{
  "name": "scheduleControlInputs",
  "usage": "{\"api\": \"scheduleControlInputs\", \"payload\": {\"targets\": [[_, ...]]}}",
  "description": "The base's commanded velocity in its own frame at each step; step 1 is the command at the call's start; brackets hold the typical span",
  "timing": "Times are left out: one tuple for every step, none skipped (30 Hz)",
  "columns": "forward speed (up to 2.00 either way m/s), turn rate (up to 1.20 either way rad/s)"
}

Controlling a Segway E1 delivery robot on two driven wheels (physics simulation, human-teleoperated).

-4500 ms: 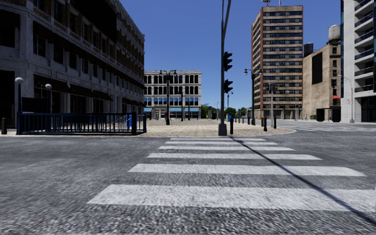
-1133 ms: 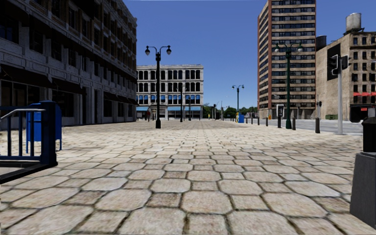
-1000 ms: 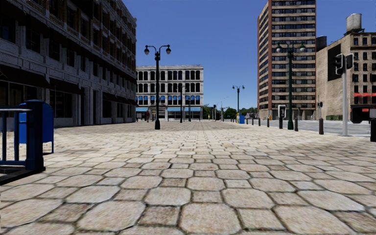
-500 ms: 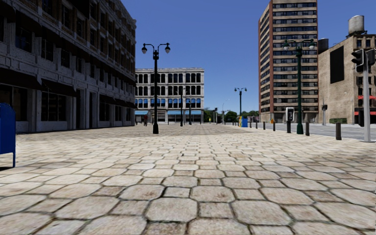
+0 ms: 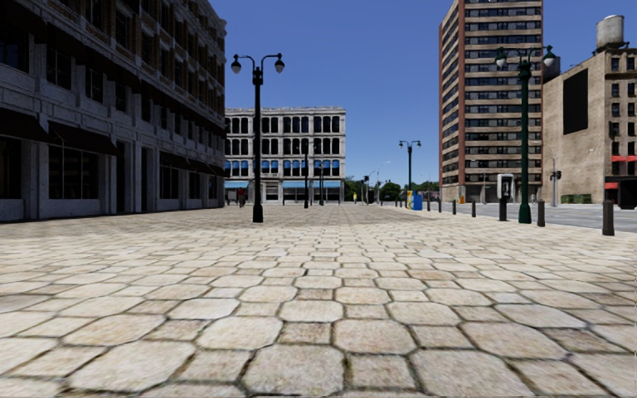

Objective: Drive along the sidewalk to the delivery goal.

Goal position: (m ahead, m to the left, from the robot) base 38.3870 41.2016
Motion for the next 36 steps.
{"api": "scheduleControlInputs", "payload": {"targets": [[2.0, 0.0], [2.0, 0.0], [2.0, 0.0], [2.0, 0.0], [2.0, 0.0], [2.0, 0.0], [2.0, 0.0], [2.0, 0.0], [2.0, 0.0], [2.0, 0.0], [2.0, 0.0], [2.0, 0.0], [2.0, 0.0], [2.0, 0.0], [2.0, 0.0], [2.0, 0.0], [2.0, 0.0], [2.0, 0.0], [2.0, 0.0], [2.0, 0.0], [2.0, 0.0], [2.0, 0.0], [2.0, 0.0], [2.0, 0.0], [2.0, 0.0], [2.0, 0.0], [2.0, 0.0], [2.0, 0.0], [2.0, 0.0], [2.0, 0.0], [2.0, 0.0], [2.0, 0.0], [2.0, 0.0], [2.0, 0.0], [2.0, 0.0], [2.0, 0.0]]}}
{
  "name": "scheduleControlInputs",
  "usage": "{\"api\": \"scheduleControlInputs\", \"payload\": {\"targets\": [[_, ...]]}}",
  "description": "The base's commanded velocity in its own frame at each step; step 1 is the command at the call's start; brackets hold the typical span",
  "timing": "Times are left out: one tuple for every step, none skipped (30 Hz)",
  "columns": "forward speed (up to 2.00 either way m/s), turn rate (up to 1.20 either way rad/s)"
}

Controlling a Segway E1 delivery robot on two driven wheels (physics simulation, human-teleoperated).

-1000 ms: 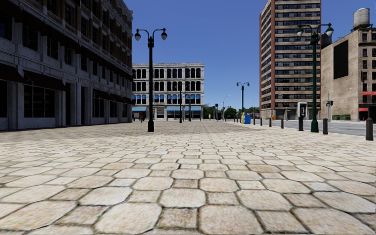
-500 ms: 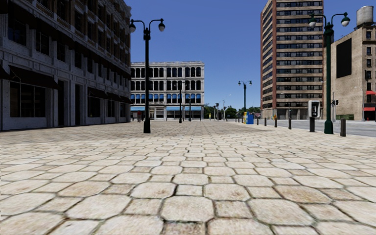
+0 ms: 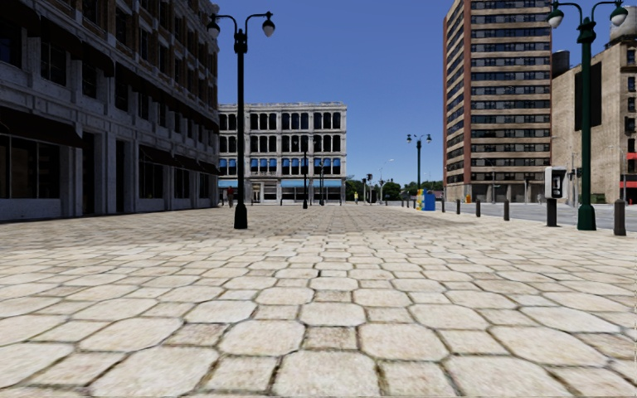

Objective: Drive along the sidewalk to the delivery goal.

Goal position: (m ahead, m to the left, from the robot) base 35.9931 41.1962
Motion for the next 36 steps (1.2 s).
{"api": "scheduleControlInputs", "payload": {"targets": [[2.0, 0.0], [2.0, 0.0], [2.0, 0.0], [2.0, 0.0], [2.0, 0.0], [2.0, 0.0], [2.0, 0.0], [2.0, 0.0], [2.0, 0.0], [2.0, 0.0], [2.0, 0.0], [2.0, 0.0], [2.0, 0.03], [2.0, 0.03], [2.0, 0.14], [2.0, 0.18], [2.0, 0.19], [2.0, 0.2], [2.0, 0.2], [2.0, 0.2], [2.0, 0.15], [2.0, 0.0], [2.0, 0.0], [2.0, 0.0], [2.0, 0.0], [2.0, 0.0], [2.0, 0.0], [2.0, 0.0], [2.0, 0.0], [2.0, 0.0], [2.0, 0.0], [2.0, 0.0], [2.0, 0.07], [2.0, 0.25], [2.0, 0.35], [2.0, 0.4]]}}
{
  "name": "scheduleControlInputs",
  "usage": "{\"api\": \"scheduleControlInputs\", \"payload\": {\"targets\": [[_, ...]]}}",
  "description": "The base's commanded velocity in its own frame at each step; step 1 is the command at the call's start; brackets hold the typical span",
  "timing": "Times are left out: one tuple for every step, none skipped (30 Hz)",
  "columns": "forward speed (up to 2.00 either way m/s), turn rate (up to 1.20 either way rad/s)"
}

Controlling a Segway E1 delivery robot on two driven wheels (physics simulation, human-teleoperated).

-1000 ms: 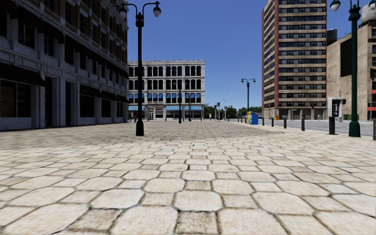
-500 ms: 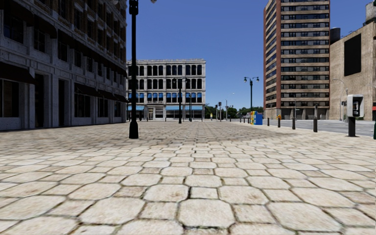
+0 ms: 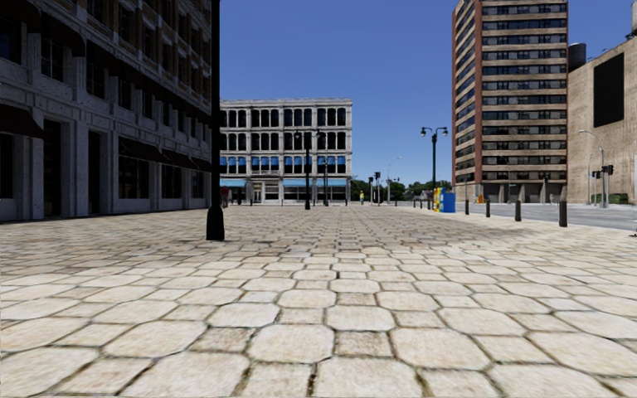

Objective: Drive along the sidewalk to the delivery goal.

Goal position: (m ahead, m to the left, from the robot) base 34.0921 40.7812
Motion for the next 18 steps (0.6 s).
{"api": "scheduleControlInputs", "payload": {"targets": [[2.0, 0.4], [2.0, 0.4], [2.0, 0.4], [2.0, 0.4], [2.0, 0.4], [2.0, 0.4], [2.0, 0.4], [2.0, 0.4], [2.0, 0.4], [2.0, 0.4], [2.0, 0.4], [2.0, 0.4], [2.0, 0.38], [2.0, 0.17], [2.0, 0.0], [2.0, 0.0], [2.0, 0.0], [2.0, 0.0]]}}
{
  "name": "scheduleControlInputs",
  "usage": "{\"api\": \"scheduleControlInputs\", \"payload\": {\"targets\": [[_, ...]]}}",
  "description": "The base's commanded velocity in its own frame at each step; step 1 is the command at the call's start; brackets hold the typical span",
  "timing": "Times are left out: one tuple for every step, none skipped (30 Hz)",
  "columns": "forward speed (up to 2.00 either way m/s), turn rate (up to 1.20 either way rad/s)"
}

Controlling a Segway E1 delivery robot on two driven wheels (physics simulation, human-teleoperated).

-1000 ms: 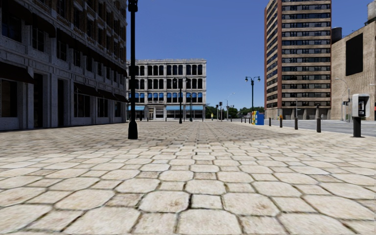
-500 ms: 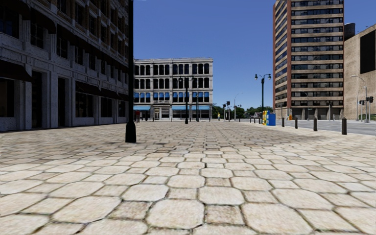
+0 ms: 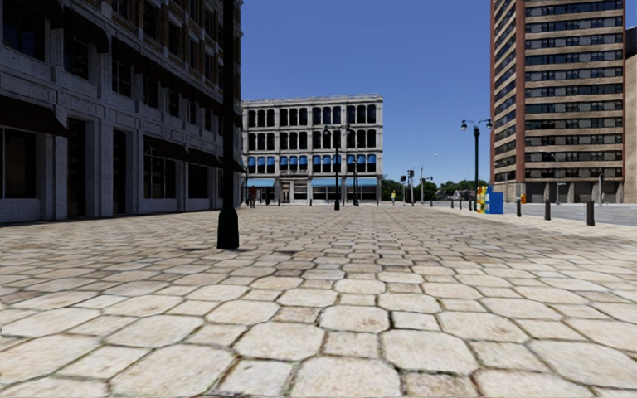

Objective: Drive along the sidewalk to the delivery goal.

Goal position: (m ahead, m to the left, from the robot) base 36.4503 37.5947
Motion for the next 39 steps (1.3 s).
{"api": "scheduleControlInputs", "payload": {"targets": [[2.0, 0.0], [2.0, 0.0], [2.0, 0.0], [2.0, 0.0], [2.0, 0.0], [2.0, 0.0], [2.0, 0.0], [2.0, 0.0], [2.0, 0.0], [2.0, 0.0], [2.0, 0.0], [2.0, 0.0], [2.0, 0.0], [2.0, 0.0], [2.0, 0.0], [2.0, 0.0], [2.0, 0.0], [2.0, 0.0], [2.0, 0.0], [2.0, 0.0], [2.0, 0.0], [2.0, 0.0], [2.0, 0.0], [2.0, 0.0], [2.0, 0.0], [2.0, 0.0], [2.0, 0.0], [2.0, 0.0], [2.0, 0.0], [2.0, 0.0], [2.0, 0.0], [2.0, 0.0], [2.0, 0.0], [2.0, 0.0], [2.0, 0.0], [2.0, 0.0], [2.0, 0.0], [2.0, 0.0], [2.0, 0.0]]}}
